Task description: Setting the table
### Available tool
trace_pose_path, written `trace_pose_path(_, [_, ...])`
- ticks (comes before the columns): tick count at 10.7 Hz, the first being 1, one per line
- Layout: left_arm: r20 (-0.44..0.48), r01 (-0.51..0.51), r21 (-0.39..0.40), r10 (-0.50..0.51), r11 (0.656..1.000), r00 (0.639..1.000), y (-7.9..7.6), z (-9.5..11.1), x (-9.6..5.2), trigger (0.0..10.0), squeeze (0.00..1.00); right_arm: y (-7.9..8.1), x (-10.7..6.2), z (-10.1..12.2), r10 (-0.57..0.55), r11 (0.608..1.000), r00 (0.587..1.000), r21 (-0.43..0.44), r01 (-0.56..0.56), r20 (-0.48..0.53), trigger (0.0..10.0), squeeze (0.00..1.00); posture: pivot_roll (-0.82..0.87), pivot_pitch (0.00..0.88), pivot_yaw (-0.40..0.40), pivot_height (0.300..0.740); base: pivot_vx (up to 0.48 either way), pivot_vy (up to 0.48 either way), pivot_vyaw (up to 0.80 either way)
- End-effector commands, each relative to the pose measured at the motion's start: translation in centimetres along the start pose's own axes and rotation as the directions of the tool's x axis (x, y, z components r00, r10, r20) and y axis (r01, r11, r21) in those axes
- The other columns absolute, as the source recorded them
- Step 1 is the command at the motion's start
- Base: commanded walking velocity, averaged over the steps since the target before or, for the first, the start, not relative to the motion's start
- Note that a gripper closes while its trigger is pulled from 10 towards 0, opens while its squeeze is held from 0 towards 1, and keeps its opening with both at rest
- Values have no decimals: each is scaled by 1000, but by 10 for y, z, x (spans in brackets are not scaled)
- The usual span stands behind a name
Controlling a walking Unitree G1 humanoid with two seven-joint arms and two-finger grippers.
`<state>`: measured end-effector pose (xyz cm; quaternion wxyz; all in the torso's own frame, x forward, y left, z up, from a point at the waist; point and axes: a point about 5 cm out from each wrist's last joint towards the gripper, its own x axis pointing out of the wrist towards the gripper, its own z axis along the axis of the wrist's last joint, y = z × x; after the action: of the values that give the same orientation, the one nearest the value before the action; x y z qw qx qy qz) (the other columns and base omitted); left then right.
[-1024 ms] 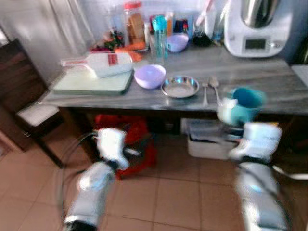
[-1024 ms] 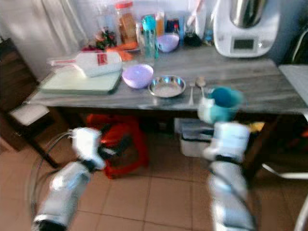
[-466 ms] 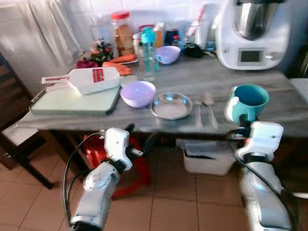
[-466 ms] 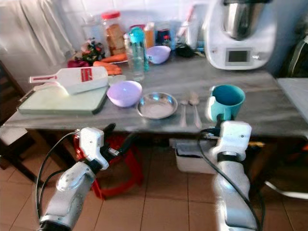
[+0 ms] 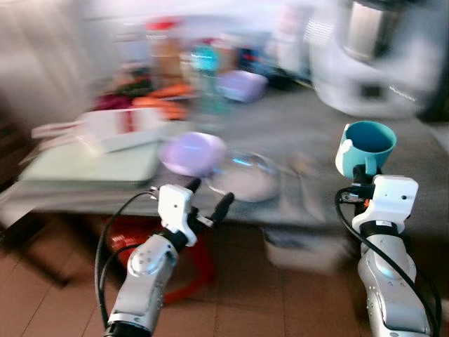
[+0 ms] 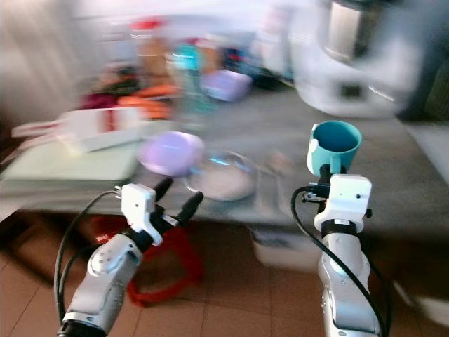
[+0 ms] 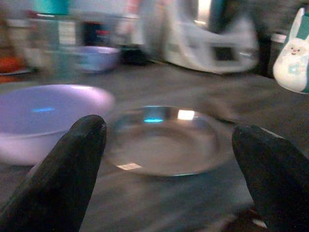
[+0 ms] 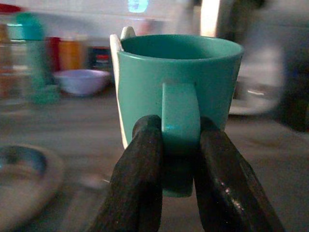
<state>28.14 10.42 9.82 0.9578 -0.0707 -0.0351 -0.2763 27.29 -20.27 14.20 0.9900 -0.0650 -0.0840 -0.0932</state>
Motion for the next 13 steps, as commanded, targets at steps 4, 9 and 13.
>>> trace_pose_path(4, [-13, -38, 33, 38, 999, 999, 11, 1, -7, 10000, 0, 13, 5, 14, 38, 999, 998, 26, -39, 53, 10000, 0, 20, 0, 76, 740, 338, 0, 561])
trace_pose_path(9, [-28, 31, 51, -30, 998, 999, 14, 3, -26, 10000, 0, 12, 7, 14, 27, 999, 998, 23, -28, 56, 10000, 0, 28, 0, 65, 740, 0, 0, 0])
trace_pose_path(13, [-105, 376, -99, -385, 921, 917, -7, 3, -39, 10000, 0, -9, 15, 7, -35, 999, 999, -42, 34, -11, 10000, 0, 21, 13, 61, 740, 0, 0, 0])
